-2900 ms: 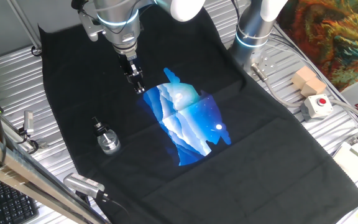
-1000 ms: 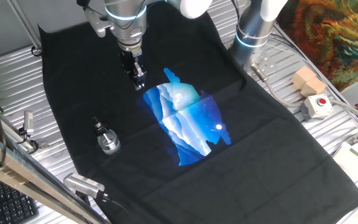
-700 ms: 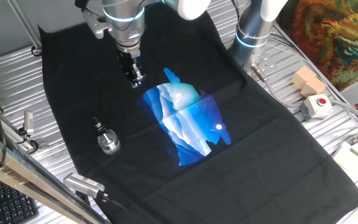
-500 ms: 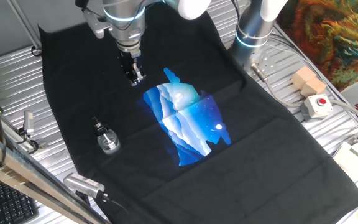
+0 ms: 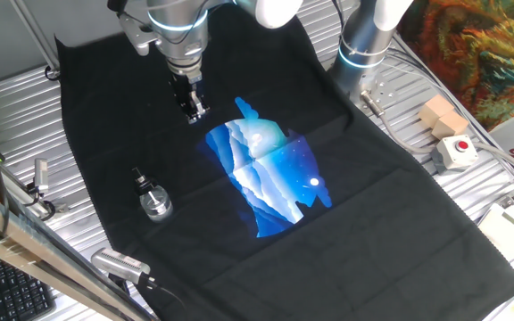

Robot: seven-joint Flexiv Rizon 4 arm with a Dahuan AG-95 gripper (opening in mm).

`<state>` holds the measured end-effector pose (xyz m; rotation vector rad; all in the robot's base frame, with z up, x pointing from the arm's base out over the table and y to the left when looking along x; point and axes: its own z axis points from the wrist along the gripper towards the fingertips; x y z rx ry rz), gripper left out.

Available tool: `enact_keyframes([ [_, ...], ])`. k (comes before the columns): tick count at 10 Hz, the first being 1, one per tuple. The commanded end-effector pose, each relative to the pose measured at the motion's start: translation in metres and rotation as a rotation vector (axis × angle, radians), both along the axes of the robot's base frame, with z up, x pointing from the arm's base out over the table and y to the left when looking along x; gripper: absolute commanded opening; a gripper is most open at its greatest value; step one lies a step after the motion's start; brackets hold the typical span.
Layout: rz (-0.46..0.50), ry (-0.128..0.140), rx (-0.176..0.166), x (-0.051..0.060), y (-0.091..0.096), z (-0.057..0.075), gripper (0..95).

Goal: Screw the lid onto the jar

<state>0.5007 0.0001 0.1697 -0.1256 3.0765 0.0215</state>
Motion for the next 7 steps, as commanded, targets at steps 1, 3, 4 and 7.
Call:
enact_keyframes([
  [1,-0.005,0.004,-0.007,-0.0039,-0.0001,0.001,0.0],
  [3,-0.023,-0.004,0.002,-0.0082,-0.0014,-0.0002,0.0],
  [4,-0.026,-0.006,0.003,-0.0083,-0.0013,0.0002,0.0],
  [7,-0.044,-0.001,-0.004,-0.0083,-0.0012,0.0003,0.0],
])
